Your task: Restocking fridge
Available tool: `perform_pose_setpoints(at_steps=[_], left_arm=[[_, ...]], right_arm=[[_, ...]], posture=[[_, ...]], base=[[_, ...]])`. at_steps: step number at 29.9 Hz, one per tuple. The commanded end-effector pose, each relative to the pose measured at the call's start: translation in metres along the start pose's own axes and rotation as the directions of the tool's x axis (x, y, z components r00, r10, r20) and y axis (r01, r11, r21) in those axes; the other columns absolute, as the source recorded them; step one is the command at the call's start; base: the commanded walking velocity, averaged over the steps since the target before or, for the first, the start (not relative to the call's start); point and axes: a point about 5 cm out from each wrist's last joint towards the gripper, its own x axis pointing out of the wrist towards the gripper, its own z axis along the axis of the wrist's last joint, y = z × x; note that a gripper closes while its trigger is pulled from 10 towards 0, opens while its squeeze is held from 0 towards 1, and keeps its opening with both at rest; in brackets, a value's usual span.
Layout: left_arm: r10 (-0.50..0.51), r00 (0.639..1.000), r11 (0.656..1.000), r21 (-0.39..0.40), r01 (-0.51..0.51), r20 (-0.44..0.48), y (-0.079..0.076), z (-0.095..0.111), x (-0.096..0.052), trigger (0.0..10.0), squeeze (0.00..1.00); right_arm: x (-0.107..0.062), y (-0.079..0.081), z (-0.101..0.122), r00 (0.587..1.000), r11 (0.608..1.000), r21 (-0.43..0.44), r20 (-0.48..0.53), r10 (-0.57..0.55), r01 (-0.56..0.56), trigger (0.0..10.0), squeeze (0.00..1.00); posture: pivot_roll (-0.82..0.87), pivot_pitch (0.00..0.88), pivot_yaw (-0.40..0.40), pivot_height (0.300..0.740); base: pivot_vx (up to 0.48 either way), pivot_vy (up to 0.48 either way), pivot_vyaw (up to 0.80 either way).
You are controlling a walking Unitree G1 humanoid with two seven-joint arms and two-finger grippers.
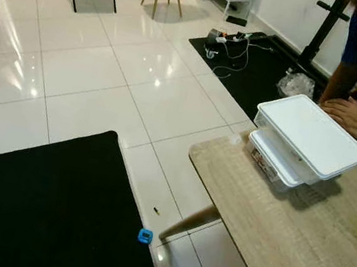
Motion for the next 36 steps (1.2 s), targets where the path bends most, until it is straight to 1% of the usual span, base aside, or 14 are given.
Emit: perform_pose_setpoints(at_steps=[1,2,9,13,19,26,33,36], left_arm=[[0.014,1.000,1.000,0.002,-0.014,0.014,-0.0019,0.0022,0.0008,10.0,0.00],[0.014,1.000,1.000,0.001,-0.014,0.013,-0.0020,0.0022,0.0008,10.0,0.00],[0.004,1.000,1.000,-0.005,-0.004,0.016,-0.0072,0.0027,0.0021,10.0,0.00],[0.004,1.000,1.000,-0.007,-0.004,0.019,-0.0077,0.0033,0.0023,10.0,0.00],[0.006,1.000,1.000,-0.001,-0.006,0.006,-0.0061,-0.0004,0.0014,10.0,0.00],[0.011,1.000,1.000,0.007,-0.011,0.015,-0.0020,0.0040,0.0011,10.0,0.00],[0.008,1.000,1.000,0.005,-0.008,0.017,-0.0043,0.0039,0.0016,10.0,0.00],[0.000,1.000,1.000,0.001,0.000,0.015,-0.0072,0.0029,0.0021,10.0,0.00]], right_arm=[[-0.0011,0.0022,-0.0117,0.999,1.000,0.010,-0.035,0.002,-0.001,10.0,0.00],[-0.0010,0.0017,-0.0109,0.999,1.000,0.010,-0.034,0.000,0.000,10.0,0.00],[-0.0009,-0.0005,-0.0095,0.999,1.000,0.020,-0.033,-0.004,0.005,10.0,0.00],[-0.0010,-0.0007,-0.0103,0.999,1.000,0.019,-0.036,-0.003,0.004,10.0,0.00],[-0.0014,-0.0006,-0.0128,0.999,1.000,0.019,-0.042,-0.001,0.002,10.0,0.00],[-0.0015,-0.0001,-0.0142,0.999,1.000,0.014,-0.046,0.005,-0.005,10.0,0.00],[-0.0015,0.0022,-0.0151,0.999,1.000,0.020,-0.050,0.020,-0.019,10.0,0.00],[-0.0016,0.0044,-0.0174,0.998,1.000,0.018,-0.063,0.027,-0.026,10.0,0.00]], posture=[[-0.06,0.187,-0.025,0.740],[-0.06,0.177,-0.028,0.740],[-0.06,0.182,-0.036,0.740],[-0.05,0.173,-0.037,0.740],[-0.06,0.159,-0.032,0.740],[-0.05,0.149,-0.036,0.740],[-0.05,0.144,-0.034,0.740],[-0.05,0.144,-0.034,0.740]], base=[[-0.255,0.000,0.00],[-0.262,0.000,0.00],[-0.277,0.000,0.00],[-0.287,0.000,0.00],[-0.287,0.000,0.00],[-0.289,0.000,0.00],[-0.291,0.000,0.00],[-0.290,0.000,-0.76]])
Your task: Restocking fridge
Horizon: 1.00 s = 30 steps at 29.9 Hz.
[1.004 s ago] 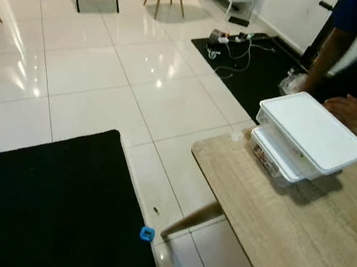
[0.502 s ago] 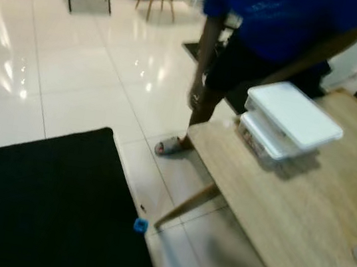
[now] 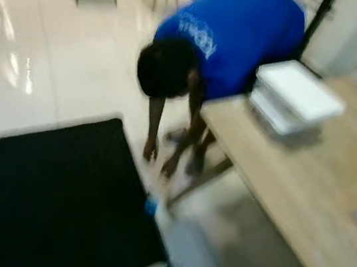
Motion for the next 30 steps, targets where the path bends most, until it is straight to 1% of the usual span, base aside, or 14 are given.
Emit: perform_pose_setpoints(at_steps=[1,8,16,30], left_arm=[[-0.041,0.998,0.999,0.000,0.041,0.039,-0.0143,0.0081,0.0033,10.0,0.00],[-0.039,0.998,0.999,-0.007,0.039,0.040,-0.0137,0.0073,0.0031,10.0,0.00],[-0.031,0.998,0.999,-0.023,0.033,0.056,-0.0114,0.0104,0.0029,10.0,0.00],[-0.041,0.997,0.999,-0.014,0.042,0.061,-0.0155,0.0113,0.0037,10.0,0.00]], right_arm=[[-0.0012,0.0021,-0.0136,0.999,1.000,0.002,-0.044,0.010,-0.009,10.0,0.00],[-0.0013,0.0034,-0.0152,0.998,1.000,-0.003,-0.052,0.018,-0.018,10.0,0.00],[-0.0012,0.0059,-0.0162,0.998,1.000,-0.011,-0.061,0.029,-0.029,10.0,0.00],[-0.0017,0.0059,-0.0197,0.996,0.999,-0.023,-0.081,0.036,-0.037,10.0,0.00]], posture=[[-0.05,0.144,-0.034,0.740],[-0.05,0.147,-0.034,0.740],[-0.05,0.147,-0.036,0.740],[-0.05,0.147,-0.042,0.740]], base=[[-0.292,0.000,-0.76],[-0.289,0.000,-0.76],[0.000,0.000,-0.76],[0.000,0.000,-0.76]])
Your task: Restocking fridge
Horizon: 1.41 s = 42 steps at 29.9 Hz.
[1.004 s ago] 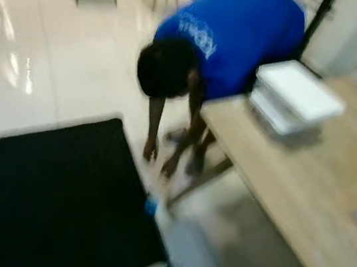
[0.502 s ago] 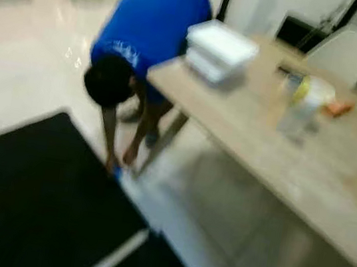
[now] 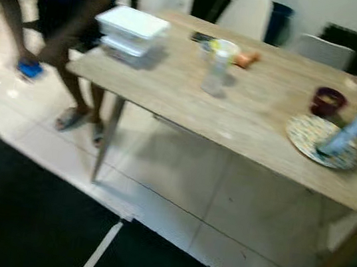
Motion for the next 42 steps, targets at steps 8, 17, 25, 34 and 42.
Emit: perform_pose_setpoints(at_steps=[8,17,25,34,42], left_arm=[[-0.068,0.995,0.997,0.047,0.065,0.077,-0.019,0.021,0.005,10.0,0.00],[-0.064,0.994,0.997,0.058,0.058,0.092,-0.017,0.029,0.005,10.0,0.00],[-0.067,0.992,0.996,0.063,0.061,0.110,-0.017,0.036,0.006,10.0,0.00],[-0.068,0.993,0.996,0.069,0.062,0.093,-0.017,0.030,0.005,10.0,0.00],[-0.068,0.994,0.995,0.078,0.061,0.088,-0.015,0.031,0.005,10.0,0.00]], right_arm=[[0.000,0.003,-0.001,1.000,1.000,0.002,-0.011,0.008,-0.008,10.0,0.00],[0.001,0.008,0.006,1.000,1.000,0.012,0.001,0.016,-0.016,10.0,0.00],[0.002,0.008,0.015,1.000,1.000,0.019,0.021,0.015,-0.015,10.0,0.00],[0.002,0.009,0.014,0.999,1.000,0.017,0.030,0.009,-0.010,10.0,0.00],[0.002,0.008,0.015,0.999,1.000,-0.007,0.032,0.010,-0.010,10.0,0.00]], posture=[[-0.05,0.144,-0.035,0.740],[-0.04,0.117,-0.029,0.740],[-0.03,0.108,-0.025,0.740],[-0.03,0.110,-0.025,0.740],[-0.03,0.090,-0.029,0.740]], base=[[0.000,0.000,-0.77],[0.000,0.000,-0.77],[0.000,0.000,-0.77],[0.000,0.000,-0.43],[0.000,0.000,0.00]])
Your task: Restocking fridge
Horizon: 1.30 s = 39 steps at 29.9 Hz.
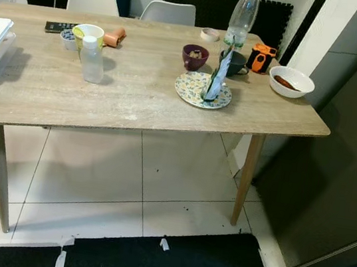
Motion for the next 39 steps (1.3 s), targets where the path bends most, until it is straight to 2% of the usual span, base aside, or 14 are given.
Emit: perform_pose_setpoints(at_steps=[1,6,22,34,39], left_arm=[[-0.073,0.989,0.997,0.019,0.071,0.129,-0.0159,0.0345,0.0041,10.0,0.00],[-0.078,0.987,0.997,0.020,0.076,0.138,-0.0181,0.0380,0.0045,10.0,0.00],[-0.080,0.989,0.997,0.022,0.078,0.126,-0.0192,0.0324,0.0044,10.0,0.00],[-0.105,0.986,0.994,0.048,0.100,0.129,-0.0191,0.0358,0.0043,10.0,0.00],[-0.089,0.988,0.995,0.054,0.082,0.129,-0.0122,0.0380,0.0035,10.0,0.00]], right_arm=[[-0.0004,0.0016,-0.0072,1.000,1.000,-0.010,-0.017,0.004,-0.004,10.0,0.00],[0.0000,0.0021,-0.0028,1.000,1.000,-0.019,-0.006,0.009,-0.009,10.0,0.00],[0.0002,0.0064,-0.0045,1.000,1.000,-0.015,-0.015,0.018,-0.018,10.0,0.00],[0.0003,0.0046,-0.0025,1.000,1.000,-0.011,-0.004,-0.005,0.005,10.0,0.00],[0.0005,0.0041,0.0006,1.000,1.000,-0.016,0.002,-0.011,0.011,10.0,0.00]], posture=[[-0.03,0.090,-0.029,0.740],[-0.03,0.090,-0.030,0.740],[-0.03,0.099,-0.028,0.740],[-0.03,0.095,-0.021,0.740],[-0.03,0.085,-0.018,0.740]], base=[[0.000,0.000,0.00],[0.000,0.000,0.00],[0.000,0.000,-0.78],[0.000,0.000,0.00],[0.000,-0.447,0.00]])
